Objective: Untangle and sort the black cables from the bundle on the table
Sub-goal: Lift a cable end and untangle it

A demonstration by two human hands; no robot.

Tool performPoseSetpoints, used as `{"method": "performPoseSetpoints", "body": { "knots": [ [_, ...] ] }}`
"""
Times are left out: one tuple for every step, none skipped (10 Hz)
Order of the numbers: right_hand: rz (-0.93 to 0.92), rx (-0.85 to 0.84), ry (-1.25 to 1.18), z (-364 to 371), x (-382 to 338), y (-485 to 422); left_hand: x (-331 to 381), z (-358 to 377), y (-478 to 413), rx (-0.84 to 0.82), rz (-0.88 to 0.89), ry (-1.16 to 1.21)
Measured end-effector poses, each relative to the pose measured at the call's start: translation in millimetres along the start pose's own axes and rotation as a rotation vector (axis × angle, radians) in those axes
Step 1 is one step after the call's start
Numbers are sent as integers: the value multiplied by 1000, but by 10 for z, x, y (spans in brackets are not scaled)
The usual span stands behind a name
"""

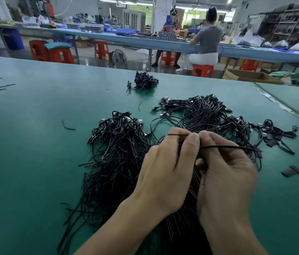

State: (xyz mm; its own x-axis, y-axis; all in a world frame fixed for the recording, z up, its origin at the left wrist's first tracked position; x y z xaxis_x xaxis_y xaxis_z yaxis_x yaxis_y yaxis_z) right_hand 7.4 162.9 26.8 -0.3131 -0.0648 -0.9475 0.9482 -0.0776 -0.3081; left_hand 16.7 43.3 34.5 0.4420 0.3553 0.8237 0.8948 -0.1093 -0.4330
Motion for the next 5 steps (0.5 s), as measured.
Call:
{"method": "performPoseSetpoints", "body": {
  "knots": [
    [-82,58,38,127,19,82,-39,-57,-40,56,5,72],
    [-98,21,69,231,18,80,-82,-131,-88,96,17,175],
    [-131,-21,163,264,-15,94,-95,-184,-133,101,12,253],
    [-157,86,364,202,-61,92,-103,-202,-157,37,-47,392],
    [-199,202,464,71,-108,74,-140,-150,-147,-134,-128,484]
  ]
}}
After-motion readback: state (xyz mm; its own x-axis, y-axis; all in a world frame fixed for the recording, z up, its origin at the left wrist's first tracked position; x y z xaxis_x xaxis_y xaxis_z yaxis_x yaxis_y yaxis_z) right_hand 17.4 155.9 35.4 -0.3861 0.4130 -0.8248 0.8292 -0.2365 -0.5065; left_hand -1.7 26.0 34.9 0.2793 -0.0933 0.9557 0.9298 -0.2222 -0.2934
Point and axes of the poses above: each hand's wrist, its own y-axis away from the middle knuckle, its own z-axis out of the palm, x = y × z, the point moved 3 cm from there along -y, towards the middle knuckle, and after that the axes turned 7 degrees about -x, right-handed, at the moved point
